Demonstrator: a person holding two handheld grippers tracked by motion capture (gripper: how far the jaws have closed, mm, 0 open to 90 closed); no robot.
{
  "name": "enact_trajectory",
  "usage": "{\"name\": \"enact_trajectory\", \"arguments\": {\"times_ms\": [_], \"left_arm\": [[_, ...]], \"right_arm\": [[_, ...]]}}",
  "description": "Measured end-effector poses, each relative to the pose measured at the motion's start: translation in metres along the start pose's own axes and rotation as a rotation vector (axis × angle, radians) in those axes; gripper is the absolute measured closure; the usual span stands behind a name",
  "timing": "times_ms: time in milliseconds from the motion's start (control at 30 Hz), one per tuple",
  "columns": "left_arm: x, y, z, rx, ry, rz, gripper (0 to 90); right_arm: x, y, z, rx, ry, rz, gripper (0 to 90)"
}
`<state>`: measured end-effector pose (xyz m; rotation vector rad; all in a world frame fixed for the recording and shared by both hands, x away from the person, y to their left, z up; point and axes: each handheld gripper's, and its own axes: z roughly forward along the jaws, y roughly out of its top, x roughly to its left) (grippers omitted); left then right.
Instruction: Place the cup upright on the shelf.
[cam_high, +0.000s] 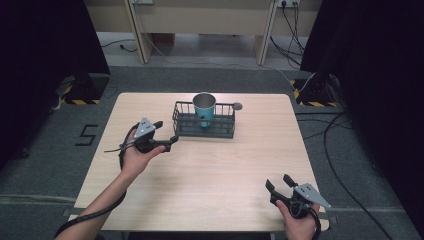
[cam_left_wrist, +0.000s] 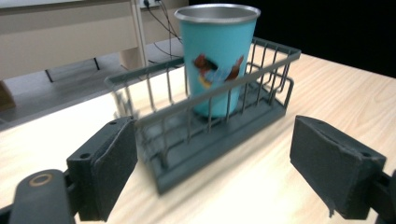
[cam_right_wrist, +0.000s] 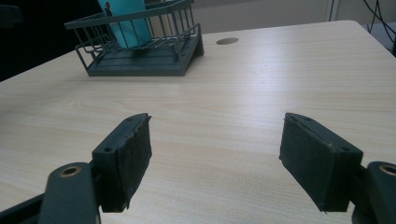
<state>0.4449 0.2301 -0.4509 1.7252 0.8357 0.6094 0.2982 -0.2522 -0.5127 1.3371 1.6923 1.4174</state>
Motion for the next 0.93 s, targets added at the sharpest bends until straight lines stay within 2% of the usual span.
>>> {"name": "enact_trajectory", "arguments": {"times_ms": [167,367,633,833,933], "left_arm": [[0.004,-0.015,-0.020,0.006,0.017,-0.014,14.3],[0.006,-0.031,-0.042,0.015,0.021,-0.008,14.5],[0.009,-0.056,-0.073,0.034,0.044,-0.030,14.4],[0.010,-0.075,-0.089,0.023,0.076,-0.079,14.5],[0.007,-0.077,-0.093,0.010,0.065,-0.101,14.5]], "right_arm": [[0.000,0.000,0.000,0.002,0.000,0.000,25.5],[0.000,0.000,0.000,0.000,0.000,0.008,25.5],[0.000,0.000,0.000,0.000,-0.001,0.008,25.4],[0.000,0.000,0.000,0.002,-0.004,0.000,25.5],[0.000,0.000,-0.001,-0.001,0.003,-0.001,26.1]]}}
